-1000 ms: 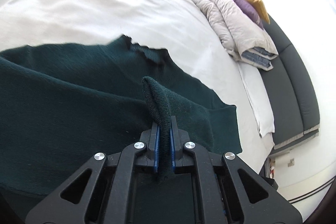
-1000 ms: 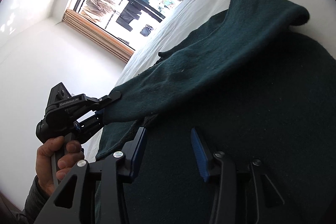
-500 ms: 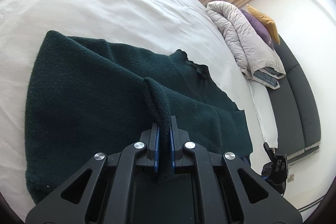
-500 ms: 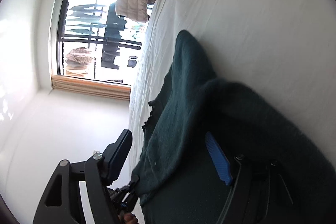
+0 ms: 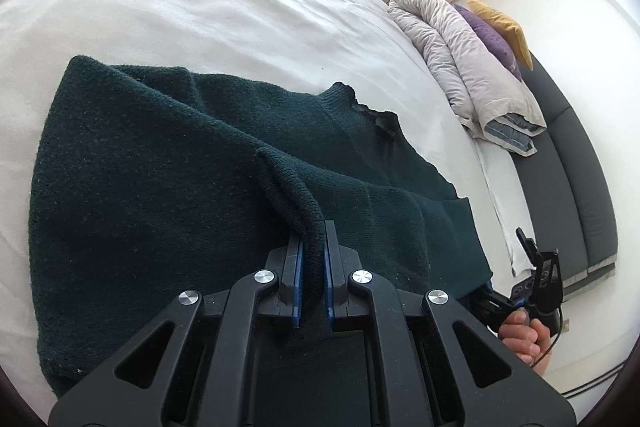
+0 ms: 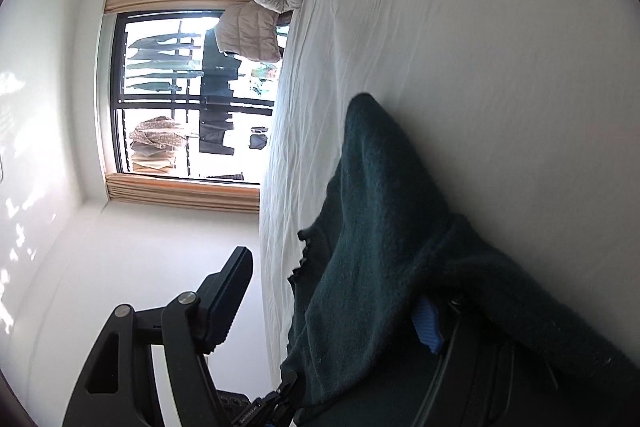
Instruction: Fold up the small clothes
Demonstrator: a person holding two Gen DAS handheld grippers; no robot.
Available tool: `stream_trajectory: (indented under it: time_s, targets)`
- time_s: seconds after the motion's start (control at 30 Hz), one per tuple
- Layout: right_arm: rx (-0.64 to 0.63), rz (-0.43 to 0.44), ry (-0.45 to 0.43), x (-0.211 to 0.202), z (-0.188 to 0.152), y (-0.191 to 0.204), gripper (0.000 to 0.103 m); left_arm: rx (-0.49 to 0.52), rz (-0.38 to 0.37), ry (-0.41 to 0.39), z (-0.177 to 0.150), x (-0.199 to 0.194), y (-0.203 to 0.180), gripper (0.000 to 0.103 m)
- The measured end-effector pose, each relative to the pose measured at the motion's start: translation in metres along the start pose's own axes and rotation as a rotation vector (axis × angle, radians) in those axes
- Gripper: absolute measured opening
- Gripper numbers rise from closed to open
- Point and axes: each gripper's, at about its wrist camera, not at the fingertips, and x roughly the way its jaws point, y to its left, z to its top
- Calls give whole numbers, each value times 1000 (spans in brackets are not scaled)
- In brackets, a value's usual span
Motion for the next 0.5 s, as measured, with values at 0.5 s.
stream_trajectory:
  time_s: [0.5]
  targets:
    - [-32,-52,-12,-23,7,-33,45,55,14,36,-10,20,-3,8]
